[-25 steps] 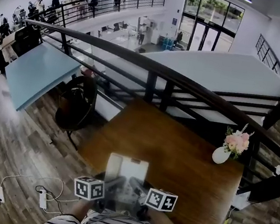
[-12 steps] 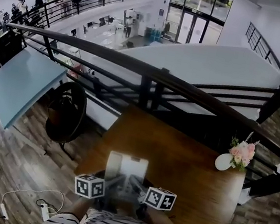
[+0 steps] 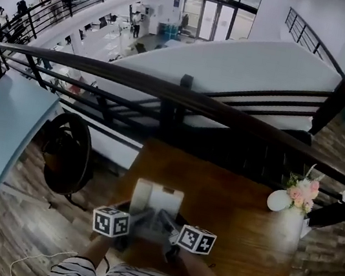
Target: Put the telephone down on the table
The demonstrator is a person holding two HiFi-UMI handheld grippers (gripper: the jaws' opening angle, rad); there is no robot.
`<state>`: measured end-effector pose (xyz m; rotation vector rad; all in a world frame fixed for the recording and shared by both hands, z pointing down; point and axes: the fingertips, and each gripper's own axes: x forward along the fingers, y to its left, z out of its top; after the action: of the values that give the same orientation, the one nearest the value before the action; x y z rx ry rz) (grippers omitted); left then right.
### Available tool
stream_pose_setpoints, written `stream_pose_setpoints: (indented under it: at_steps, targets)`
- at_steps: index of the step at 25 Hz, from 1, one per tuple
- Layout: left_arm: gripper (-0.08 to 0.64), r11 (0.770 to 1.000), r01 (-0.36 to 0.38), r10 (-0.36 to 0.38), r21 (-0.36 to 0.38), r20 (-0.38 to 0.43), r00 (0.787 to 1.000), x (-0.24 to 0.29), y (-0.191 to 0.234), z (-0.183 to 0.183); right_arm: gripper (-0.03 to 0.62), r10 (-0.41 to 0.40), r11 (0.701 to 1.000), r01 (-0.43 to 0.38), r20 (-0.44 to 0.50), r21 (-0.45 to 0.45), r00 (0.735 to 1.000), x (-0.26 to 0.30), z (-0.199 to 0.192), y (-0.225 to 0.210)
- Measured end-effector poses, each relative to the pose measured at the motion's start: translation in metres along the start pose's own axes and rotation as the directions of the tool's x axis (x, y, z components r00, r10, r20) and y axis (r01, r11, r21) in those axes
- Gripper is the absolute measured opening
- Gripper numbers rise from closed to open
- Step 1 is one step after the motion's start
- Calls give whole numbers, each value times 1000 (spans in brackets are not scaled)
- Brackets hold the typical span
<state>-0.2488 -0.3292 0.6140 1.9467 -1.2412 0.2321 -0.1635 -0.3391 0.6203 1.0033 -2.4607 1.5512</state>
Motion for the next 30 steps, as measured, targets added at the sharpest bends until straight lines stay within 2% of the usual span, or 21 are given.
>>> stream_pose_setpoints:
  at_steps: [7, 15, 25, 30]
  targets:
    - [357, 997, 71, -68, 35, -80, 994, 58, 38, 47, 278, -71, 996, 67, 67, 64, 995, 53, 45, -28]
    - [357, 992, 123, -118, 23, -152, 981, 132, 82, 73, 279, -155, 983, 143, 105, 114, 982, 108, 81, -78]
    - [357, 990, 138, -135, 10, -176, 975, 205, 111, 106, 281, -200, 974, 184, 120, 134, 973, 153, 131, -126]
    - [357, 990, 139, -137, 0, -196, 971, 229, 116, 110, 284, -224, 967, 207, 112, 147, 968, 163, 143, -145]
